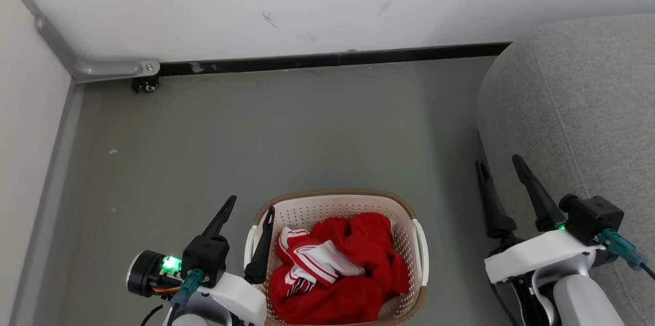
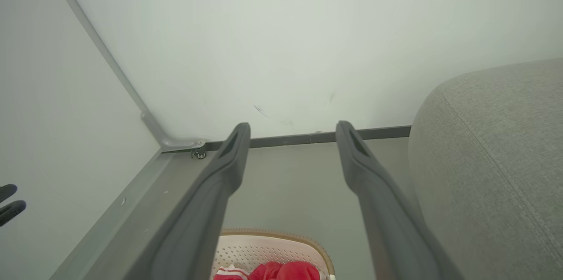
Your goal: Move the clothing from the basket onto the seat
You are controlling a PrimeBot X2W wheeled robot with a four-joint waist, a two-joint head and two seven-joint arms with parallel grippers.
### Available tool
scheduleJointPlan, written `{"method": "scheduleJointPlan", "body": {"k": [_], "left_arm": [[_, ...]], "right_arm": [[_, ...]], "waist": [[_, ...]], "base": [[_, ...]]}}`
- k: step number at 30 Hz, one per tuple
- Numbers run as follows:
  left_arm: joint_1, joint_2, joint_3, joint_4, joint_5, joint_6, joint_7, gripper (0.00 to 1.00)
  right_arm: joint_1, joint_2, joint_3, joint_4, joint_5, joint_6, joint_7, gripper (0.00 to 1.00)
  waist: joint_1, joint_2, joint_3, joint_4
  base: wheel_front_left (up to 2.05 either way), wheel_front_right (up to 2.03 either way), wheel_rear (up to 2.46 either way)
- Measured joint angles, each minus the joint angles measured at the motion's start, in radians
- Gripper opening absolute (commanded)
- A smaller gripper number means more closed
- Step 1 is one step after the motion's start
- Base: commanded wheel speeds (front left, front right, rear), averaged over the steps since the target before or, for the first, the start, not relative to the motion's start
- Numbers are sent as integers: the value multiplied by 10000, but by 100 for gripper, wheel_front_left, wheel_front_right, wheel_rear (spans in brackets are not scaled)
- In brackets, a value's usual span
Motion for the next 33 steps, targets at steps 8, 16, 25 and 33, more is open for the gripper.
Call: {"method": "scheduleJointPlan", "body": {"k": [8,16,25,33], "left_arm": [[-403,23,-199,539,173,-184,0,100],[-822,71,-336,1095,291,-274,0,100],[-1344,215,-458,1831,523,-337,0,100],[-1750,303,-650,2451,895,-334,0,100]], "right_arm": [[-169,-2,25,-150,0,0,-12,100],[-634,-4,13,-412,19,0,-82,100],[-1037,-4,-25,-679,19,0,-86,100],[-1432,-8,-31,-878,109,0,-180,100]], "waist": [[0,0,583,-231],[0,0,1179,-462],[0,0,1902,-736],[-1,0,2555,-966]], "base": [[0,0,0],[0,0,0],[0,0,0],[0,0,0]]}}
